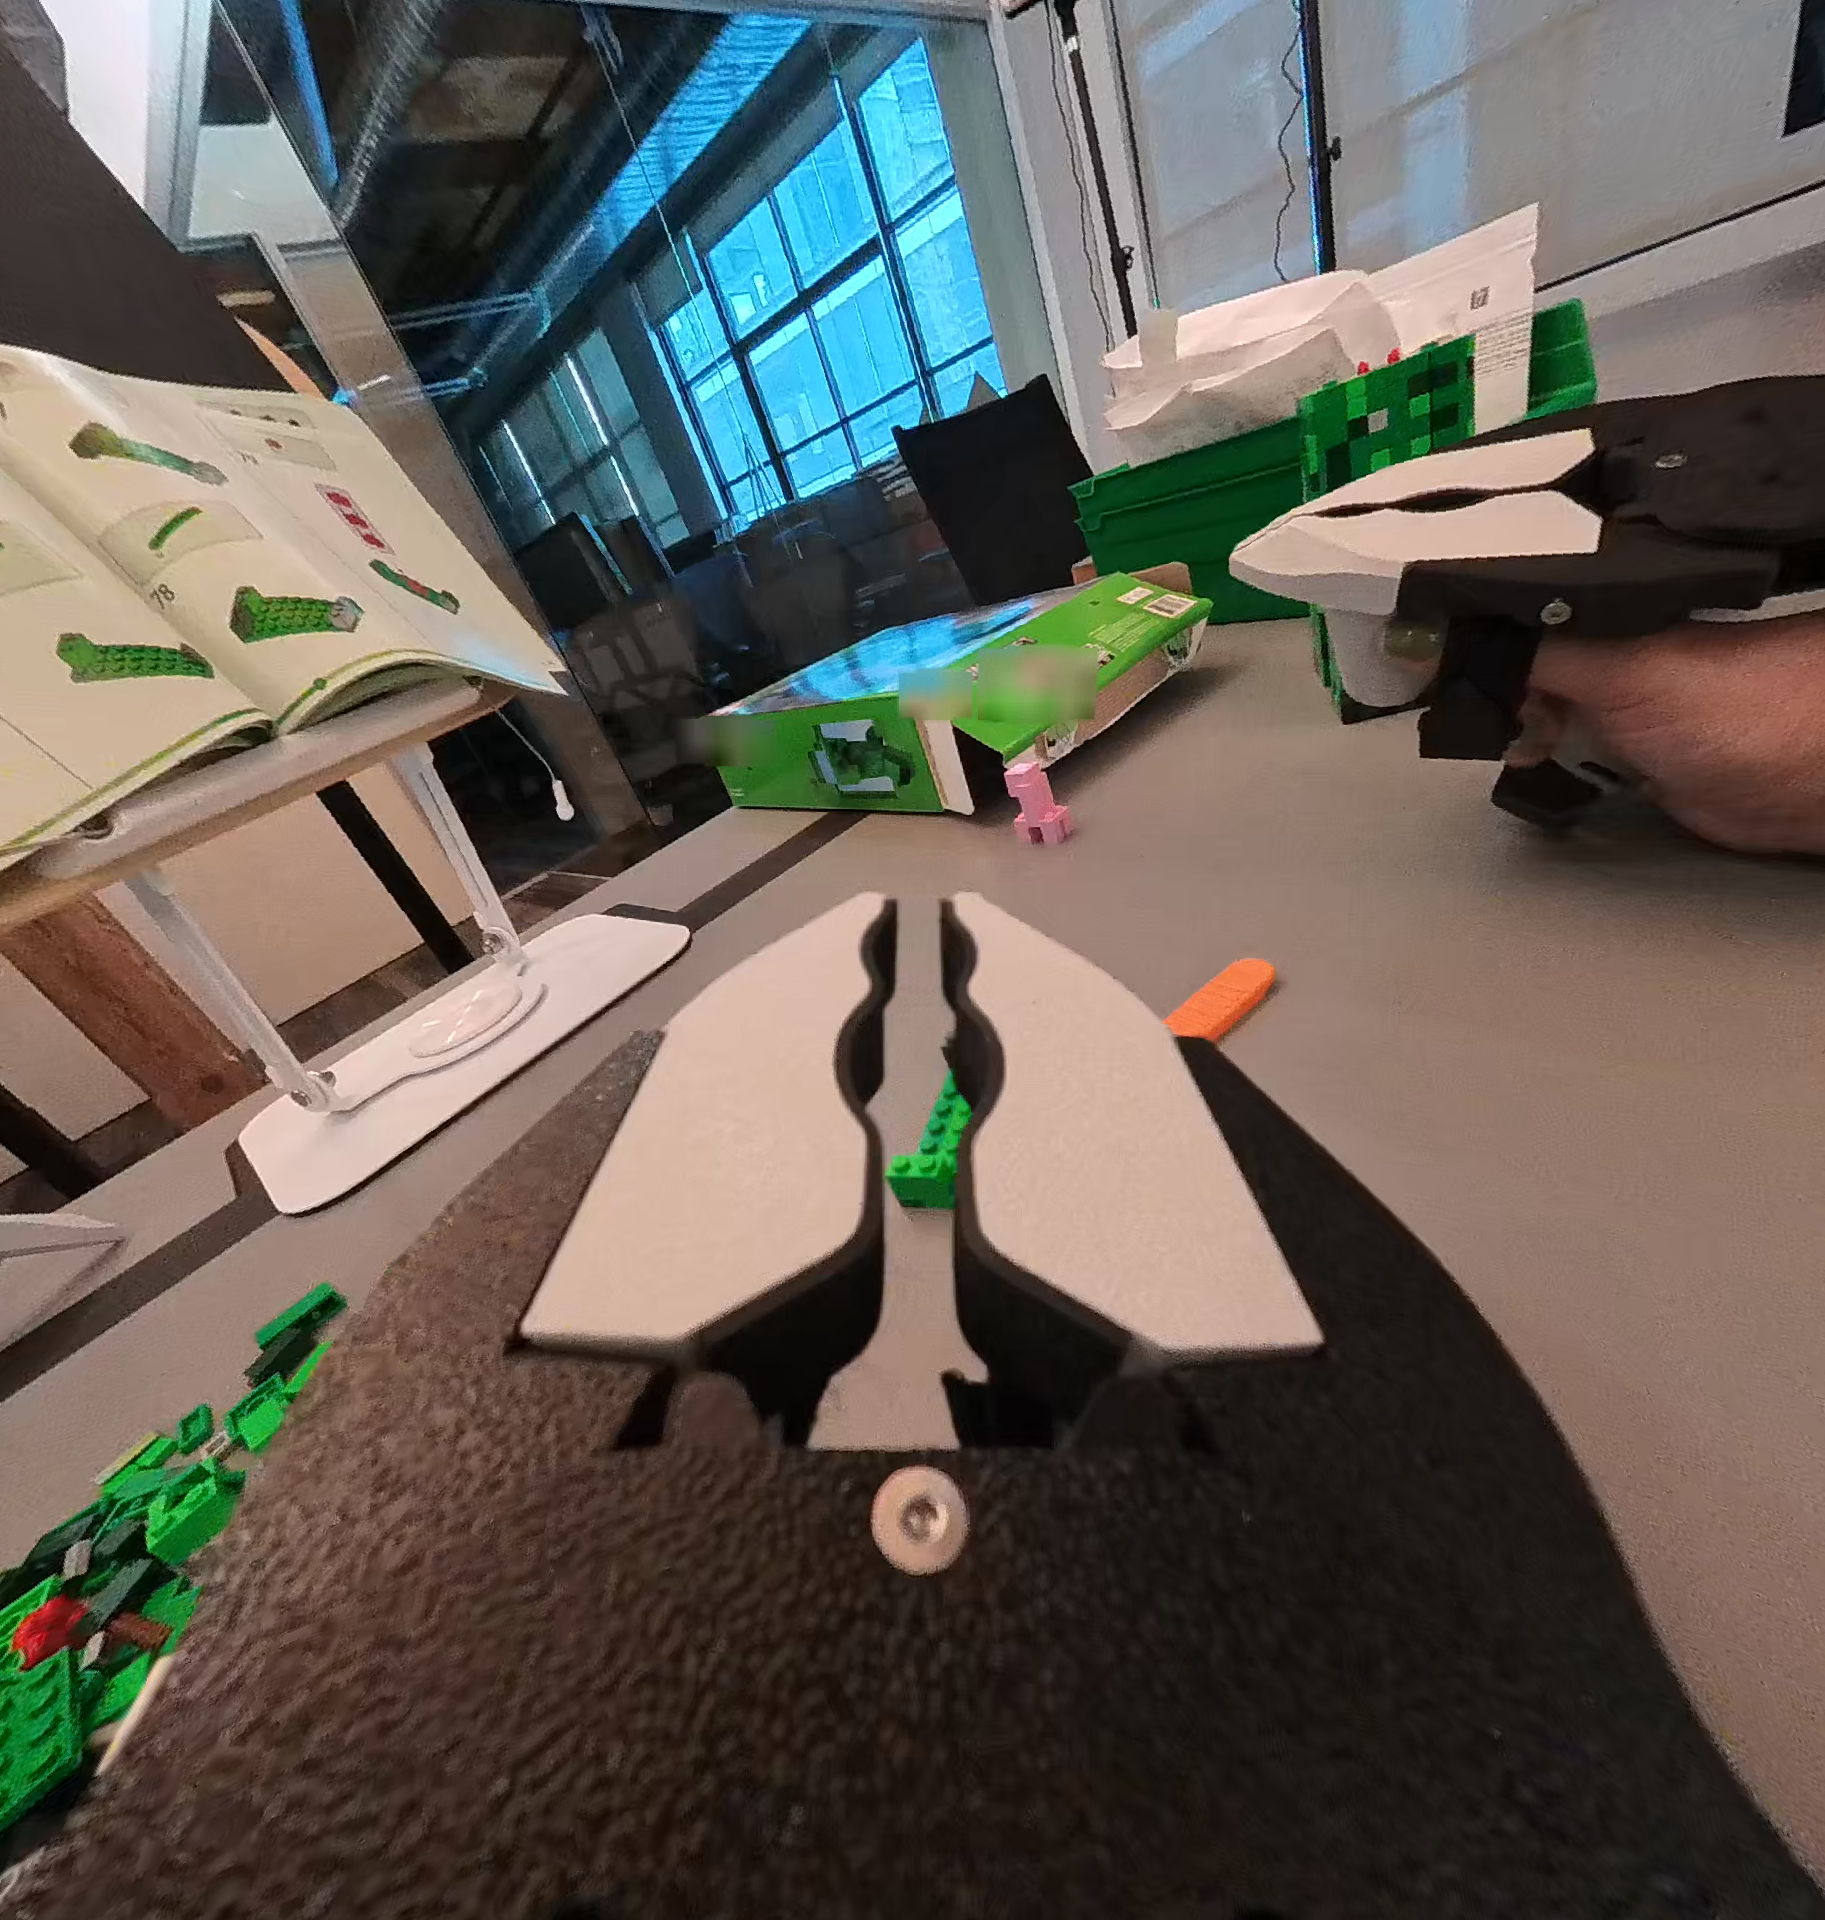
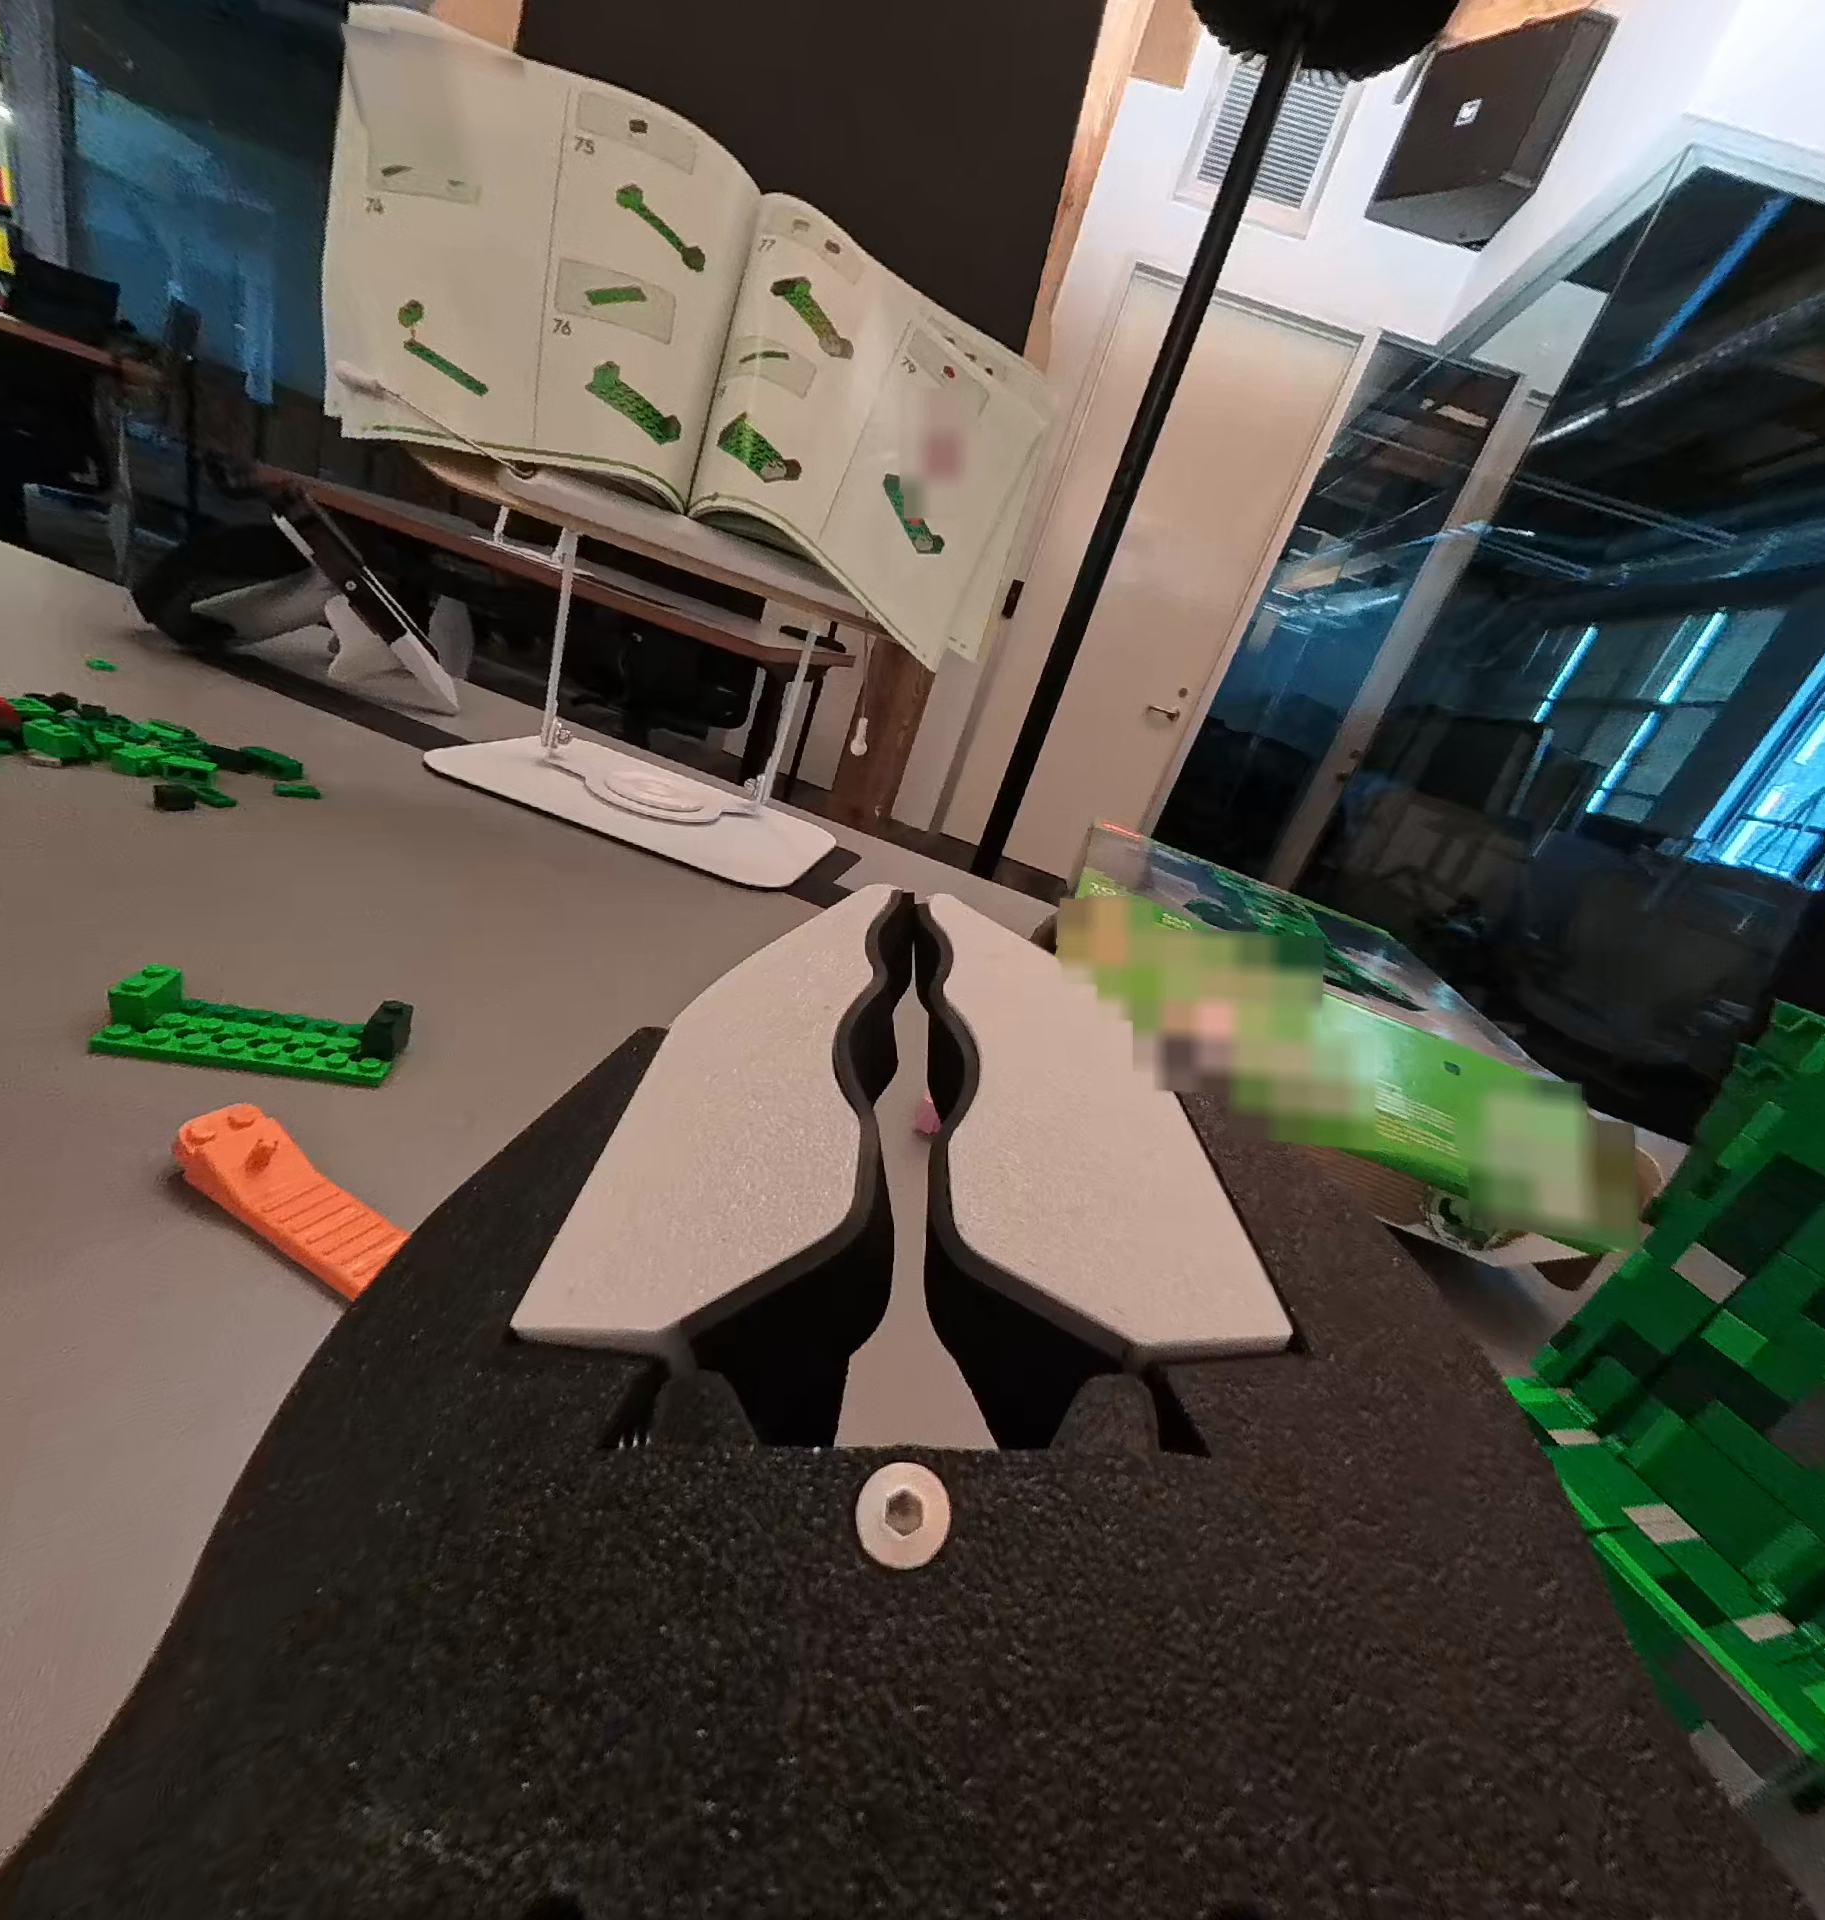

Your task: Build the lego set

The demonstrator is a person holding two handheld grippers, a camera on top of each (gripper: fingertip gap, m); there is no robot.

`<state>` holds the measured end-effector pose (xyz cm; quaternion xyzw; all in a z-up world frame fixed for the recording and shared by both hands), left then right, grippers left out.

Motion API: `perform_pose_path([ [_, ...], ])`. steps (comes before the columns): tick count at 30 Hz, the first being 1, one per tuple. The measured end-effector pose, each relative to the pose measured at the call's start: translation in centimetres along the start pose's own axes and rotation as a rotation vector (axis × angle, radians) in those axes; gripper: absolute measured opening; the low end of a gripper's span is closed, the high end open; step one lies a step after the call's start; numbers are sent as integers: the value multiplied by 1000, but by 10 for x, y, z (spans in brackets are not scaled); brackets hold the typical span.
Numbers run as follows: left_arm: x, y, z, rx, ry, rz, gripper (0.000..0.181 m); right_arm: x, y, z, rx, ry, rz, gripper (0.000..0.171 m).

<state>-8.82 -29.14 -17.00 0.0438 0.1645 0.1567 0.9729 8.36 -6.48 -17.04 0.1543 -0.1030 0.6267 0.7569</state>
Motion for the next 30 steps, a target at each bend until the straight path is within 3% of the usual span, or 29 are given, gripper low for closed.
perform_pose_path([
  [14, -5, 2, -1, -35, -23, 13, 31, -2, -7, 4, 48, 3, 39, 0],
  [30, -4, 3, -1, -39, 2, 11, 32, -5, 0, 0, -17, 17, 63, 0],
])
Point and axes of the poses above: each gripper's, where its closed fingertips meet, y out along the fingers, z out of its top, x = y × z across the jaws, the point moved 10 cm from there along -y, back along the fingers, and after that the axes turned 13 degrees about z, right-handed, at the moved point
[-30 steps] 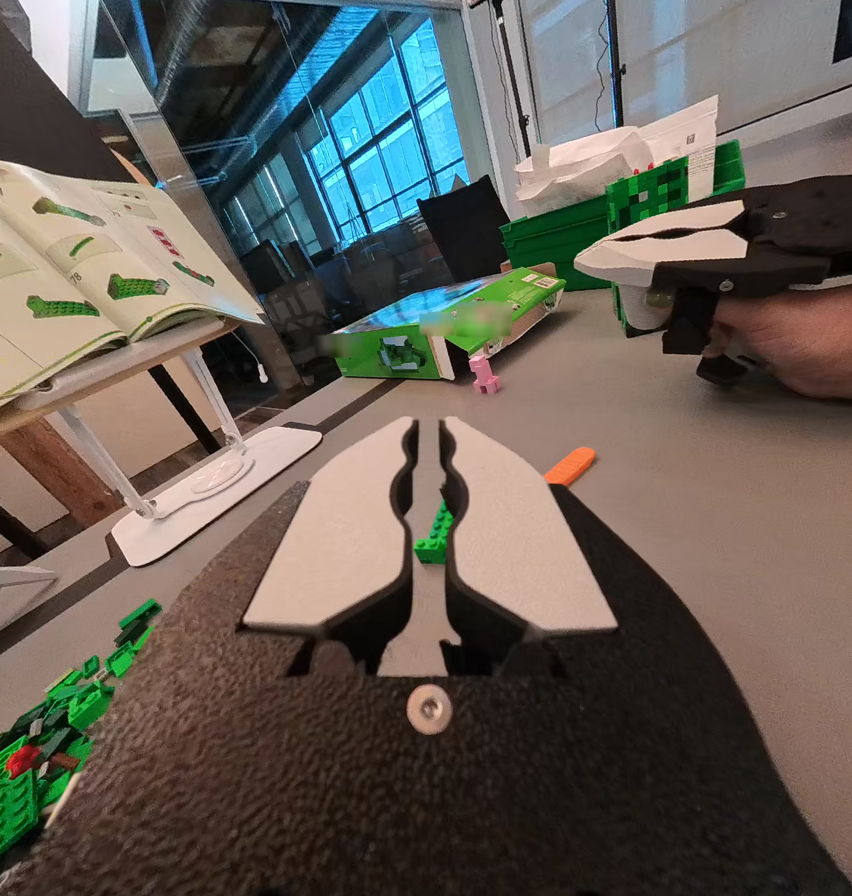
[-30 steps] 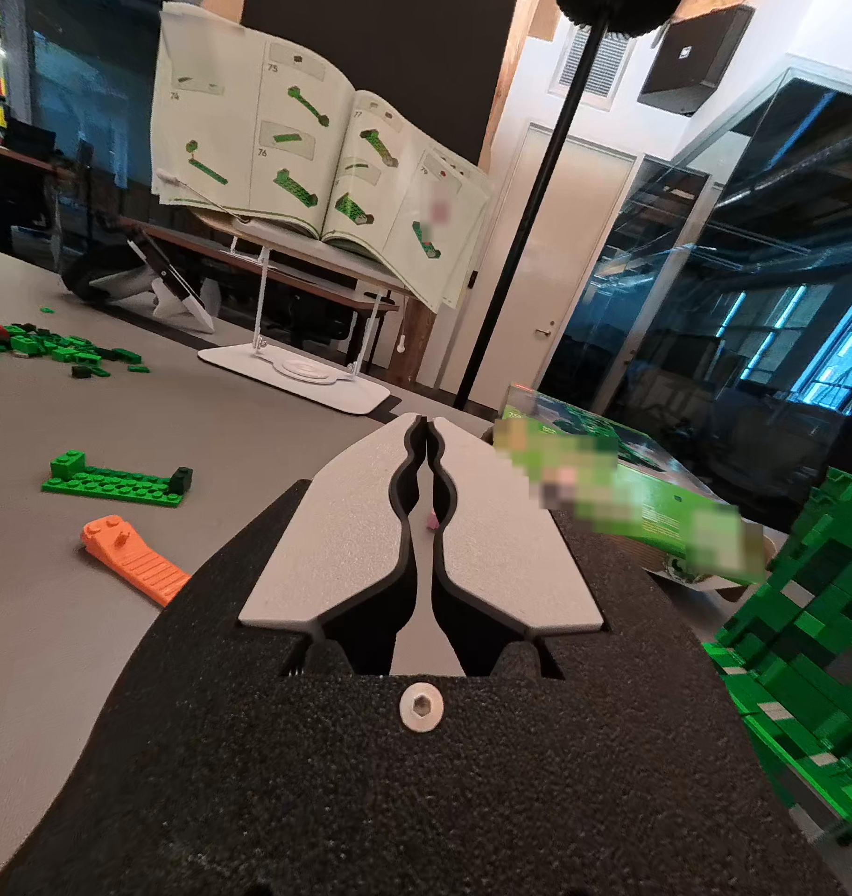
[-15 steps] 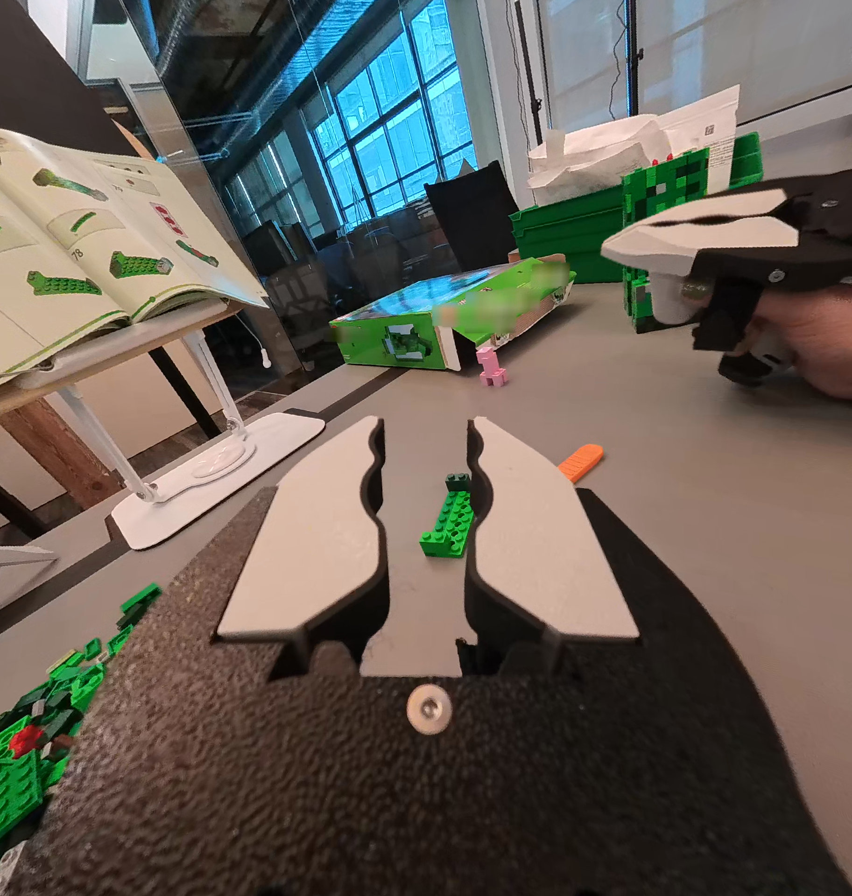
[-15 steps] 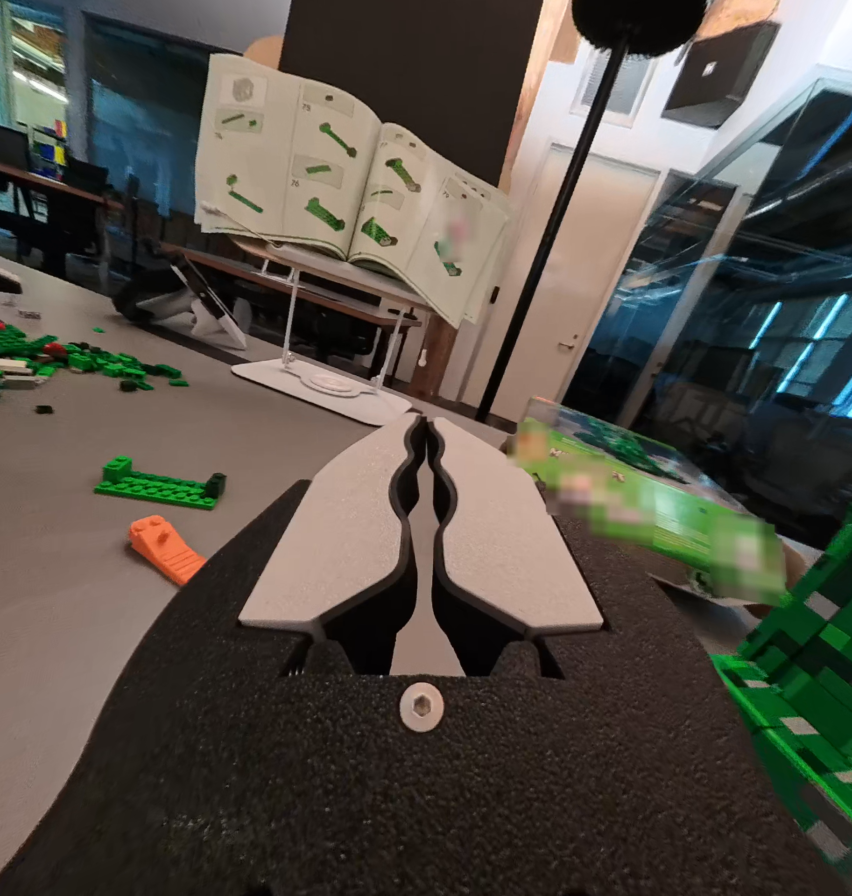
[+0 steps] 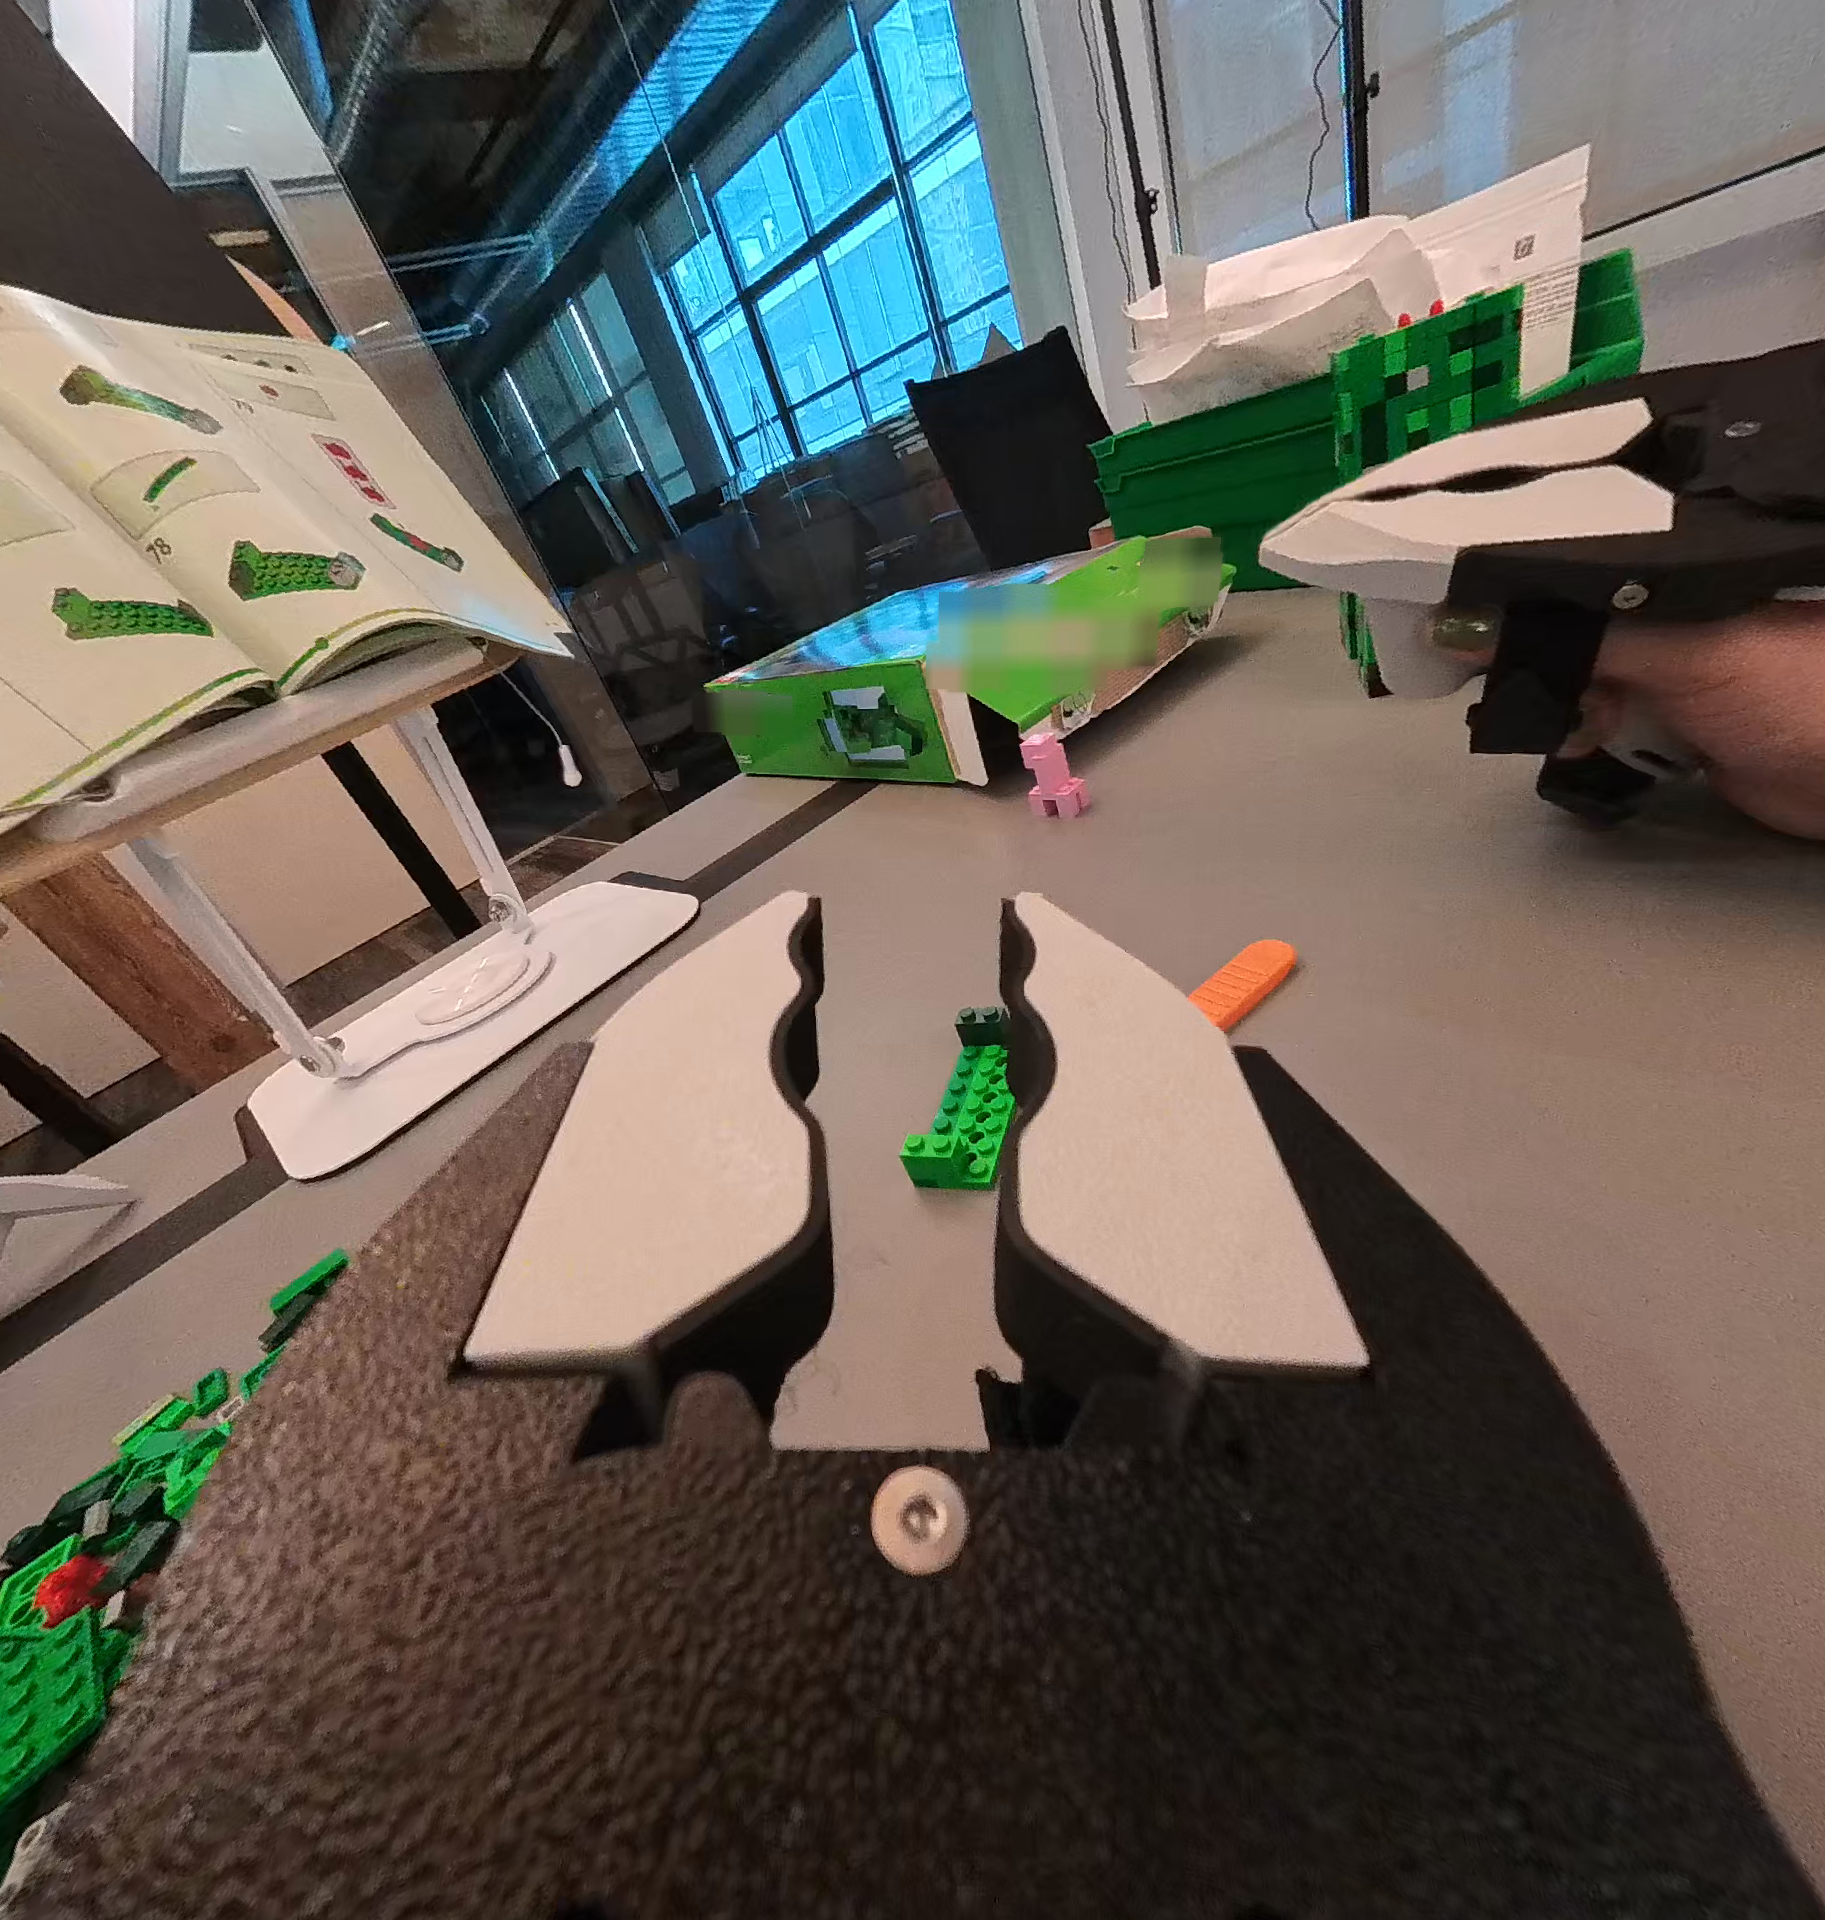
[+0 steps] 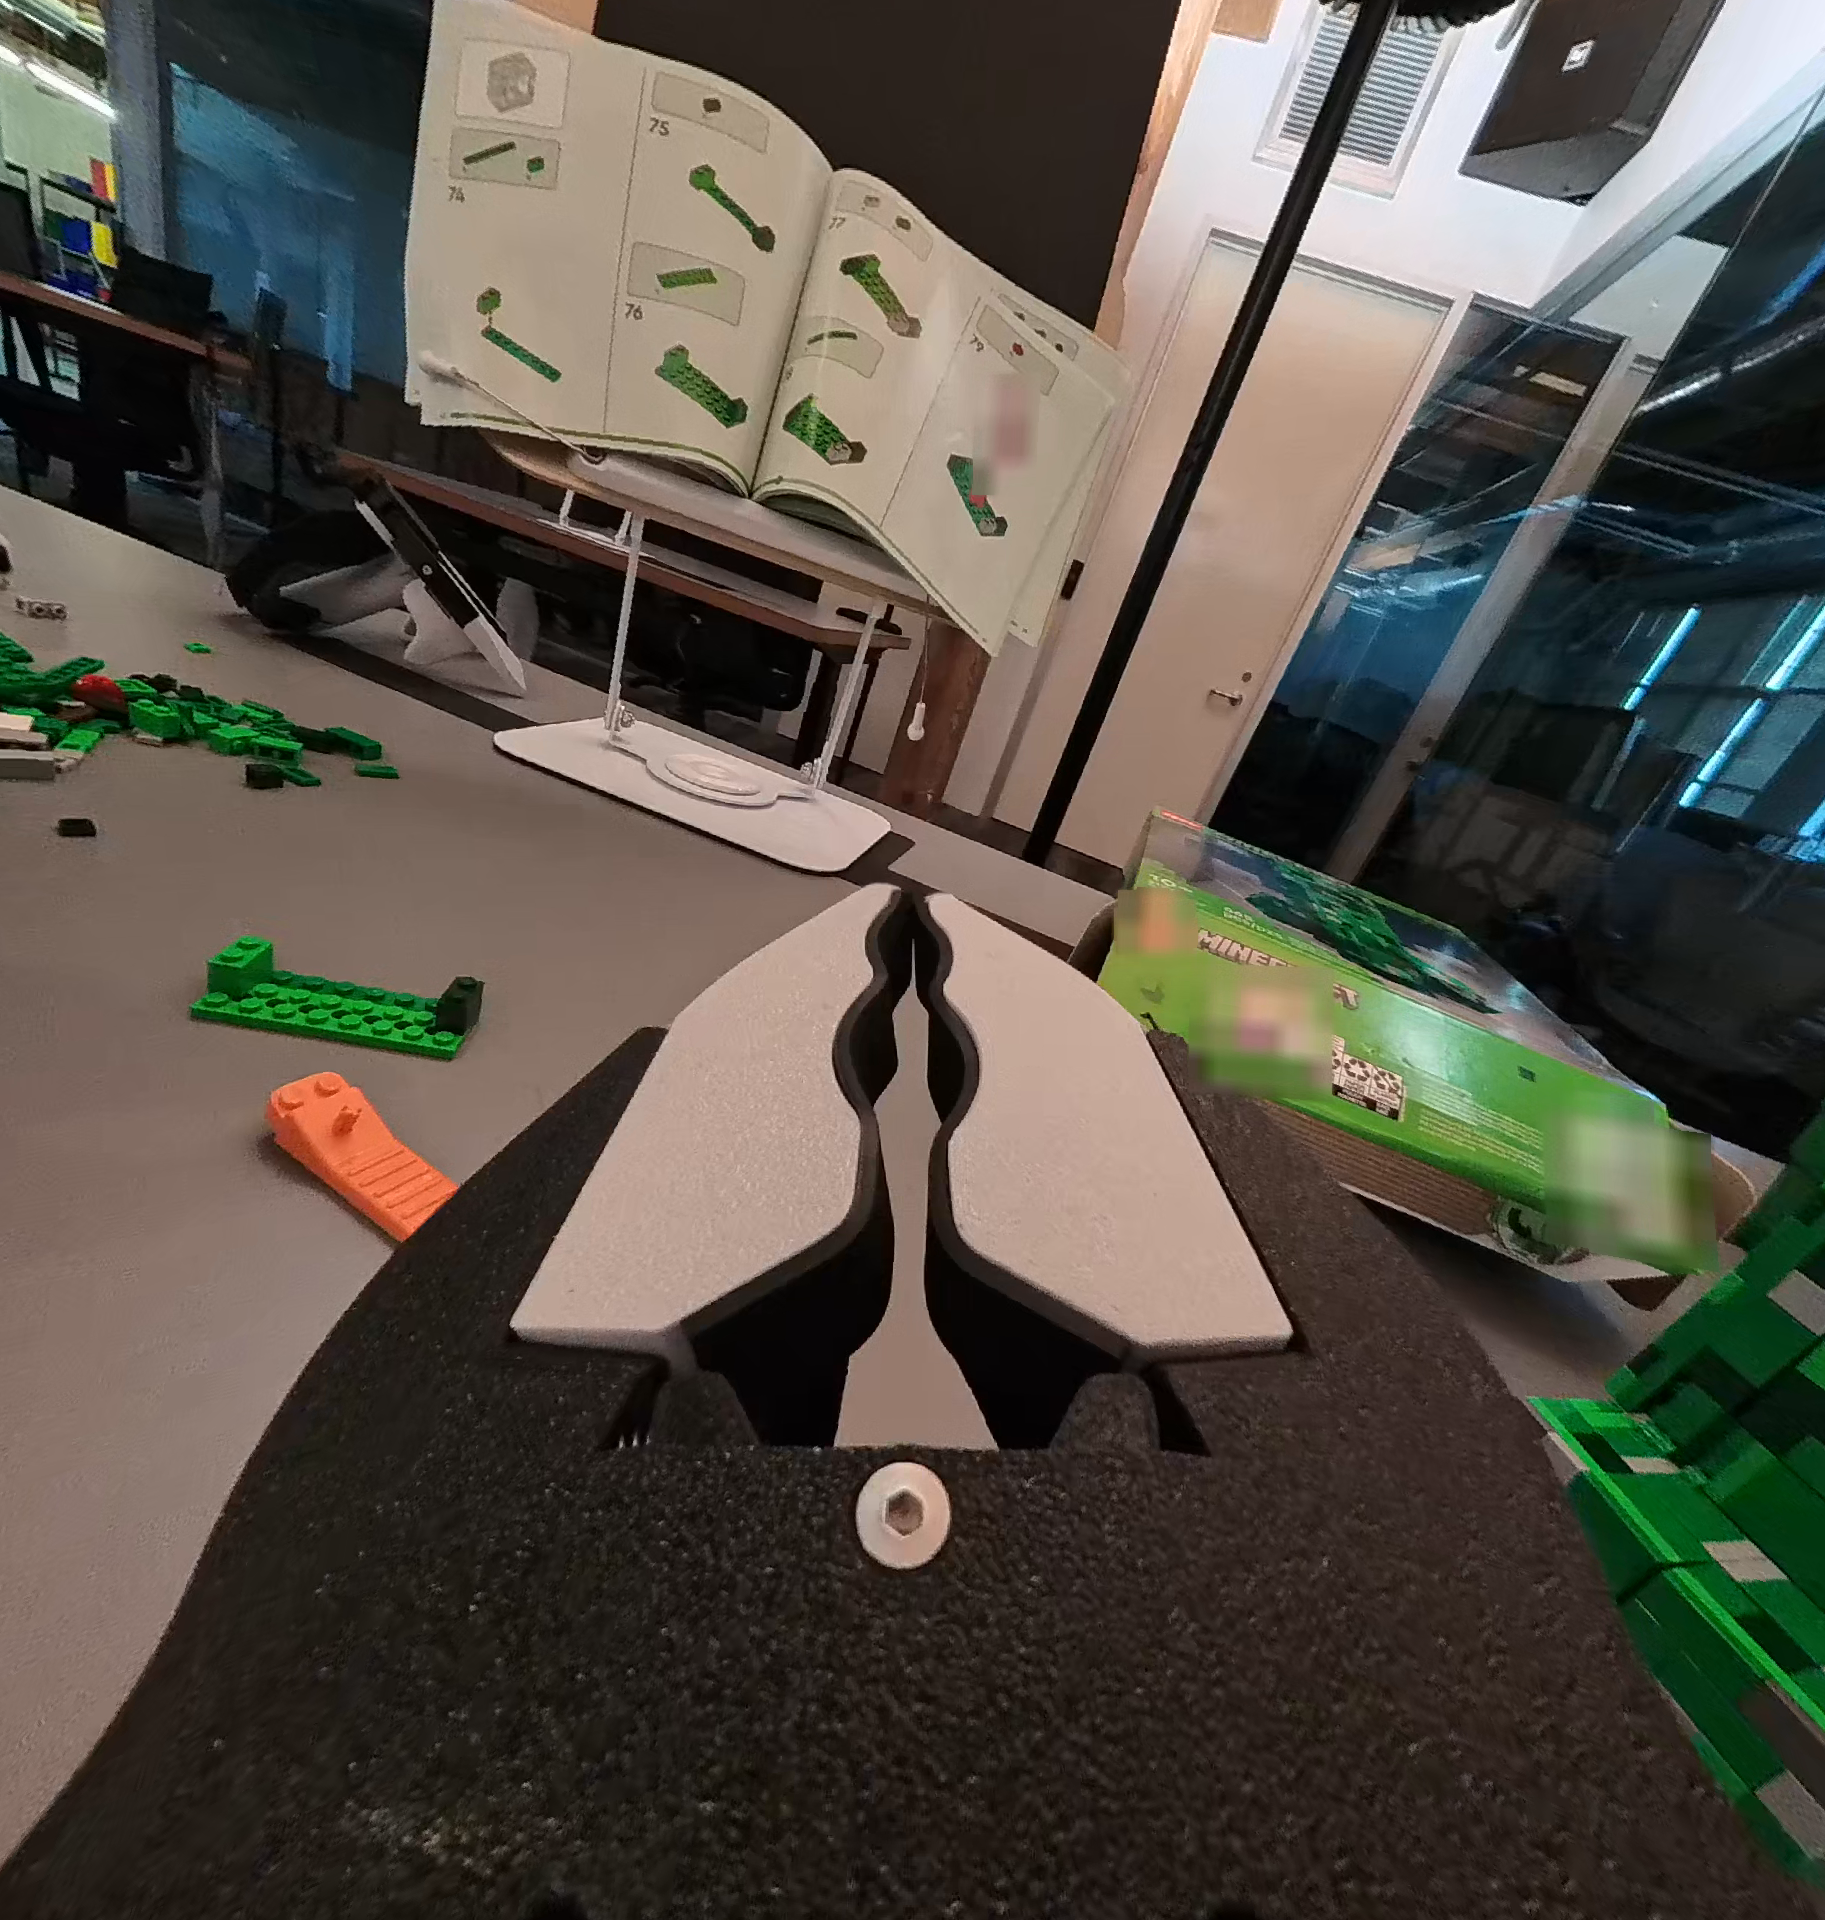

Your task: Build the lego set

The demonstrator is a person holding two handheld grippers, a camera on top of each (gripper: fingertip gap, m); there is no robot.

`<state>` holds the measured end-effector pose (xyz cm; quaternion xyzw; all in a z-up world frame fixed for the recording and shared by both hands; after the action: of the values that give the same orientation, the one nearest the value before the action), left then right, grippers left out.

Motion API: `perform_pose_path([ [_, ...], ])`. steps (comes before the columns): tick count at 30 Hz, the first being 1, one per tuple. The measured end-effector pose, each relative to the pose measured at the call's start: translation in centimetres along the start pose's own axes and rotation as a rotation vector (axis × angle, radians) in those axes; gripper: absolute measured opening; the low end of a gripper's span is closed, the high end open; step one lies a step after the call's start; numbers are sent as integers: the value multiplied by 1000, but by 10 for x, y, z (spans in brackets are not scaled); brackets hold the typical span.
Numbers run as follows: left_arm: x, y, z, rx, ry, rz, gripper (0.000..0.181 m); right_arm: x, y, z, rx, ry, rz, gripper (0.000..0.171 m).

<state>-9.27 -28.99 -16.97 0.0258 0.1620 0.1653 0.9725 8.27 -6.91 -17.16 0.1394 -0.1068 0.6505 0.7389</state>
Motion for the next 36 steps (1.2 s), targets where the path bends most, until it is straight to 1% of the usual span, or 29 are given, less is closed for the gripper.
perform_pose_path([
  [11, -2, 0, 1, 0, -11, 9, 31, -4, 1, 2, 6, -37, 29, 0],
  [36, 3, 2, -1, -30, -18, -28, 30, -3, 2, 0, -8, -33, 26, 0],
])
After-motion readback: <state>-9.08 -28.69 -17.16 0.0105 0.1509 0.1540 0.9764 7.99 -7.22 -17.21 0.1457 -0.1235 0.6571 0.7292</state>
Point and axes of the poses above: each gripper's, where its closed fingertips meet, y out along the fingers, z out of its top, x = y × z across the jaws, the point moved 10 cm from there along -y, back along the fingers, and after that the axes turned 13 degrees about z, right-handed, at the moved point
